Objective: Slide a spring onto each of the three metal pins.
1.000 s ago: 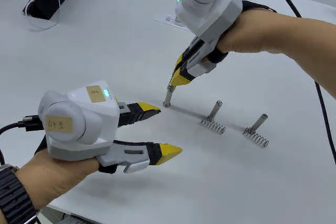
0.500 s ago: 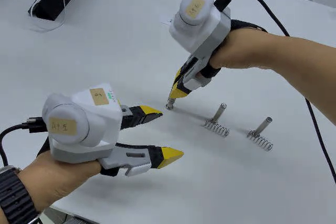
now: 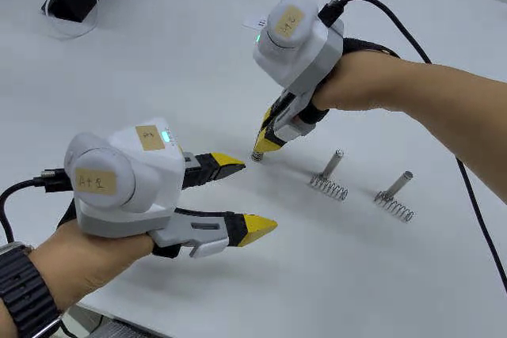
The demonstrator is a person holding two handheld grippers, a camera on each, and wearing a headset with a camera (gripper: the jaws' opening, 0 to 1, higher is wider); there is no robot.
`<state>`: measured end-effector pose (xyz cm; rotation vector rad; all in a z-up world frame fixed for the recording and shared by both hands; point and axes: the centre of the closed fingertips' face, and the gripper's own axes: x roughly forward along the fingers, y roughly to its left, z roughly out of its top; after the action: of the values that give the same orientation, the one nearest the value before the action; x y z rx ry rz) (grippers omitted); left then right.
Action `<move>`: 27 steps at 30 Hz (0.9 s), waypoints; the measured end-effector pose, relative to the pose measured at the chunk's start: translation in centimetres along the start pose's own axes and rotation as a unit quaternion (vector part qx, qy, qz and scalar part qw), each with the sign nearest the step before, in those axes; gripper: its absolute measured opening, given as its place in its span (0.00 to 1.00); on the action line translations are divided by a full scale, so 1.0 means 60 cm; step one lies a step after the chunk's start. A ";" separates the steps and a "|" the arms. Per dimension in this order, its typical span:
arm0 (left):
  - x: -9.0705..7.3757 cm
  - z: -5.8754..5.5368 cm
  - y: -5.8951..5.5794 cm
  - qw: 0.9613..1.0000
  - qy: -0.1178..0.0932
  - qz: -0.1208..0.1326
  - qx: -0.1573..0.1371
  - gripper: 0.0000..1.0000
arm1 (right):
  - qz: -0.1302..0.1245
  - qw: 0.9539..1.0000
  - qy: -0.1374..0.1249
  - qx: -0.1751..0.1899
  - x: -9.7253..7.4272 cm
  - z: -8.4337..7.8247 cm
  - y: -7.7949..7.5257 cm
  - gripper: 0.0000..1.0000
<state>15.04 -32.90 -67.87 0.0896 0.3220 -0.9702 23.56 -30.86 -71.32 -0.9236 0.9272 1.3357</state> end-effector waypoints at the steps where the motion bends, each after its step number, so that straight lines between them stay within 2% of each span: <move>1: 0.000 0.000 0.000 1.000 0.001 -0.001 -0.001 0.51 | -0.001 1.000 -0.001 0.001 -0.001 -0.001 0.000 0.17; 10: 0.003 0.002 0.007 1.000 0.005 -0.010 -0.007 0.51 | -0.017 0.999 -0.024 0.013 -0.029 0.004 -0.004 0.22; 19: 0.014 0.011 0.008 1.000 0.007 -0.026 -0.007 0.51 | -0.052 0.997 -0.061 0.022 -0.092 0.016 -0.012 0.23; 24: 0.022 0.016 -0.001 0.999 0.008 -0.036 -0.002 0.51 | -0.072 0.993 -0.082 0.035 -0.133 0.008 0.000 0.23; 27: 0.026 0.019 -0.007 0.999 0.012 -0.043 0.008 0.51 | -0.083 0.992 -0.086 0.041 -0.151 -0.004 0.006 0.23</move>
<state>15.79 -34.65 -67.24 0.1023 0.3435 -1.0572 23.01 -34.37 -62.99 -0.7914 0.7506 1.2059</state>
